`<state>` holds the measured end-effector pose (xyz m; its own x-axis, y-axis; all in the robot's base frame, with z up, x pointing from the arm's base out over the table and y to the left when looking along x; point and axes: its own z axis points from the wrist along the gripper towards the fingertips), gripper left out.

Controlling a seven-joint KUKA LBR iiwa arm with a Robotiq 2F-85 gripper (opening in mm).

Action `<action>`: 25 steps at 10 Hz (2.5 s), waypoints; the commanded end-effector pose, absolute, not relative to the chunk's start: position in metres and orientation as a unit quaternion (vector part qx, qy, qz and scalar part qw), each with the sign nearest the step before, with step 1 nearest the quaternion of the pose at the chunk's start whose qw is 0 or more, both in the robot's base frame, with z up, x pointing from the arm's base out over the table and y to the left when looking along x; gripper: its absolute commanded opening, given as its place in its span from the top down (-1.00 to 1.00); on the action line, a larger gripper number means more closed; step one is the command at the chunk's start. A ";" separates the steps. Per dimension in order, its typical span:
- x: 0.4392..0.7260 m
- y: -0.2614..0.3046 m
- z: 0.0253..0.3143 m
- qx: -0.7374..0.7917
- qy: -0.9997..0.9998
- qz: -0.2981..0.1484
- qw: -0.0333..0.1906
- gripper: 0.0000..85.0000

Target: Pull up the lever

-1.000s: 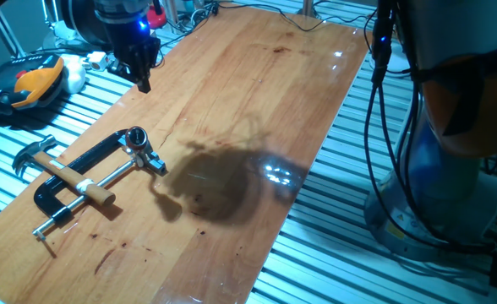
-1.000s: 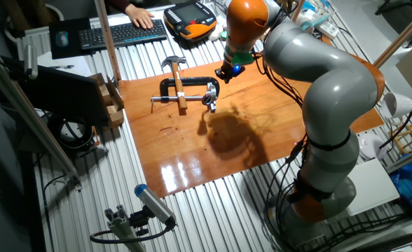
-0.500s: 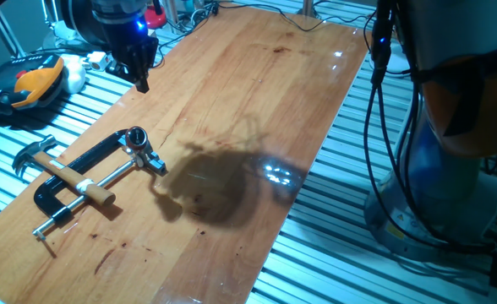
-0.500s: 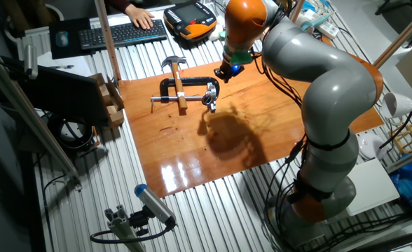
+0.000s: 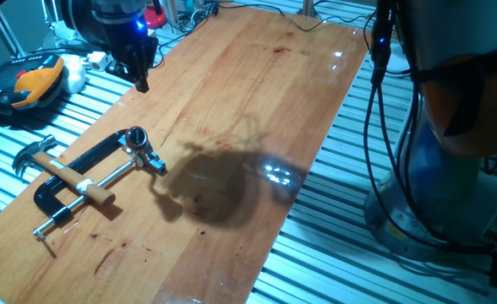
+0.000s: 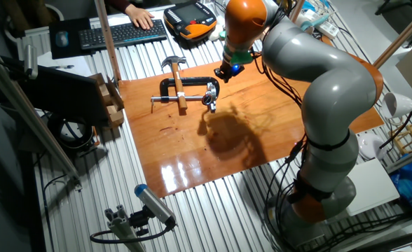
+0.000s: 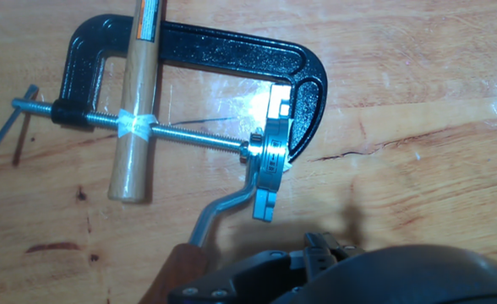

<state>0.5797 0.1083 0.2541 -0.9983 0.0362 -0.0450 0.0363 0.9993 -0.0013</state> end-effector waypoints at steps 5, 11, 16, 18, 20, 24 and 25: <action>0.581 0.107 0.253 0.017 1.000 0.000 0.022 1.00; 0.580 0.108 0.253 0.013 0.999 0.000 0.030 1.00; 0.580 0.108 0.253 0.014 1.000 0.001 0.026 1.00; 0.580 0.108 0.253 0.014 1.000 0.002 0.025 1.00; 0.580 0.108 0.253 0.014 1.000 0.005 0.022 1.00; 0.580 0.108 0.253 0.014 1.000 0.009 0.020 1.00; 0.580 0.108 0.253 0.014 1.000 0.009 0.020 1.00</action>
<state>0.5798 0.1077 0.2526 -0.9988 0.0278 -0.0397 0.0270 0.9994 0.0193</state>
